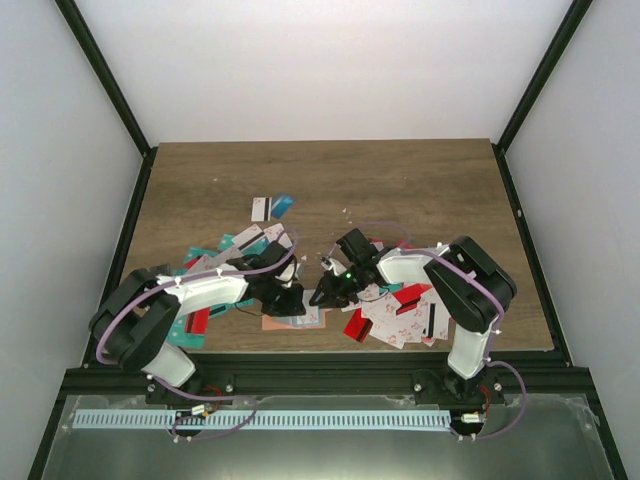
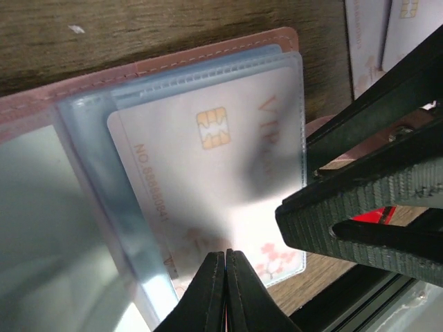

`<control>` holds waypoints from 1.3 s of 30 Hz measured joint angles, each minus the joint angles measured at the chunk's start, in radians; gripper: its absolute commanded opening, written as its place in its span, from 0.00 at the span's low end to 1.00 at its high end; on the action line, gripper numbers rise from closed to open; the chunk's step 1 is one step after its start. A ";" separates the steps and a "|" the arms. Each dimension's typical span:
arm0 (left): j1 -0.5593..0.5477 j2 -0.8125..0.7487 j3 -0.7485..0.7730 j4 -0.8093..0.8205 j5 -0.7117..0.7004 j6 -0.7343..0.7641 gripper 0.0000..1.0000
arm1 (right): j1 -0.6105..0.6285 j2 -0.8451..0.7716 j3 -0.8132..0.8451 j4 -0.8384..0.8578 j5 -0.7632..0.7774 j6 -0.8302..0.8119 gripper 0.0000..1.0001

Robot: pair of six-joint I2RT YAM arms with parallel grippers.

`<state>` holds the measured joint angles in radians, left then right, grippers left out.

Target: Put the credit cards into the card holder

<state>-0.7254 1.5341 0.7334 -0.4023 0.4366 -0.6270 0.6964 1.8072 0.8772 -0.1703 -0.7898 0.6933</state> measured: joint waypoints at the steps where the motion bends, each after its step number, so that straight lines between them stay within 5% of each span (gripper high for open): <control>1: 0.000 -0.004 0.000 -0.001 0.001 -0.002 0.04 | 0.000 -0.001 0.000 -0.002 0.001 0.000 0.25; 19: 0.039 -0.259 0.031 -0.159 -0.131 -0.052 0.10 | 0.047 -0.018 0.043 0.014 -0.035 -0.001 0.30; 28: 0.074 -0.413 -0.005 -0.240 -0.202 -0.091 0.13 | 0.105 0.047 0.151 -0.003 -0.052 -0.016 0.48; 39: 0.091 -0.582 -0.026 -0.365 -0.272 -0.134 0.31 | 0.153 0.206 0.401 -0.031 -0.137 -0.020 0.69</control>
<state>-0.6342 0.9524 0.7074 -0.7670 0.1642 -0.7609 0.8490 2.0132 1.2781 -0.2012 -0.9268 0.6735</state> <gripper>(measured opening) 0.264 0.664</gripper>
